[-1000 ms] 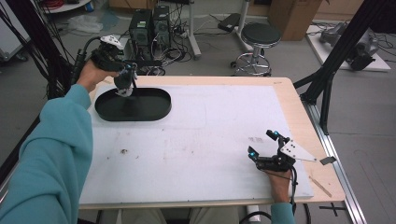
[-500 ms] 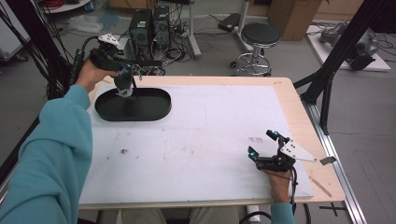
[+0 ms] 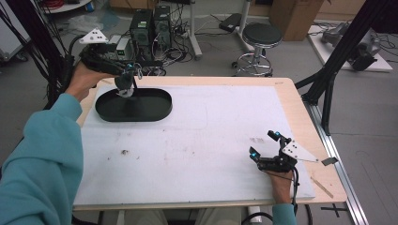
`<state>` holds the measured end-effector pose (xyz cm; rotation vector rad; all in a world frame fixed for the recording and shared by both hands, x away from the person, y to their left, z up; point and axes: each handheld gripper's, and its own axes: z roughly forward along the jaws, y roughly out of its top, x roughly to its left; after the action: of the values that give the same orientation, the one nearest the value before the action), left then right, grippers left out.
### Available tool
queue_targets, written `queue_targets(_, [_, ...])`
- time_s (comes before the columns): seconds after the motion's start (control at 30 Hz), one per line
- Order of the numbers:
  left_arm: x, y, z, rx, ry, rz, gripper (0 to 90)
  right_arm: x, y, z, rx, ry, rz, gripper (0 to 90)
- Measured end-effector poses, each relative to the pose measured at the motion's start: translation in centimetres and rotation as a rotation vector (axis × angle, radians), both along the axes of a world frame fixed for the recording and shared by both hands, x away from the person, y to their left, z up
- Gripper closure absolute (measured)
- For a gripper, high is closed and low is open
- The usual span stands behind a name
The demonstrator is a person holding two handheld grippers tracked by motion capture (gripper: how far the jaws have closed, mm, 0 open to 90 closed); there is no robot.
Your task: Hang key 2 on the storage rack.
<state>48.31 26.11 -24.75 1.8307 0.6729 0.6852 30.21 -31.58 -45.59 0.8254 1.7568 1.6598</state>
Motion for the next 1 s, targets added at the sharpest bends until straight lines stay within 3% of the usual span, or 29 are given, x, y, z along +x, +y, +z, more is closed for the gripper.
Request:
queue_targets(0.13, [-2.0, 0.1, -0.4, -0.017, -0.022, -0.02, 1.7, 0.0, 0.0, 0.0, 0.008, 0.005, 0.001, 0.6])
queue_targets(0.27, [-4.7, 0.8, -1.1, -0.069, -0.056, -0.03, 1.7, 0.1, -0.1, 0.0, 0.008, -0.002, -0.002, 0.6])
queue_targets(0.47, [-8.9, 1.8, -3.1, -0.12, -0.08, -0.029, 1.7, 0.0, 0.0, 0.0, 0.002, -0.005, -0.003, 0.6])
queue_targets(0.57, [-11.3, 2.1, -4.7, -0.161, -0.123, -0.042, 1.7, 0.0, 0.0, 0.0, 0.0, -0.001, -0.003, 0.6])
queue_targets(0.6, [-12.0, 2.2, -5.4, -0.181, -0.122, -0.046, 1.7, 0.0, 0.0, 0.0, 0.002, 0.001, -0.002, 0.6])
queue_targets(0.77, [-14.7, 3.0, -8.6, -0.187, -0.094, -0.028, 1.7, 0.0, 0.0, 0.0, 0.001, -0.001, -0.004, 0.6])
queue_targets(0.9, [-16.7, 3.5, -11.2, -0.245, -0.103, 0.011, 1.7, -0.1, 0.1, 0.0, -0.002, -0.004, -0.008, 0.6])
queue_targets(1.0, [-18.3, 3.5, -13.5, -0.247, -0.131, 0.036, 1.7, 0.0, 0.1, 0.0, -0.002, -0.004, -0.008, 0.6])
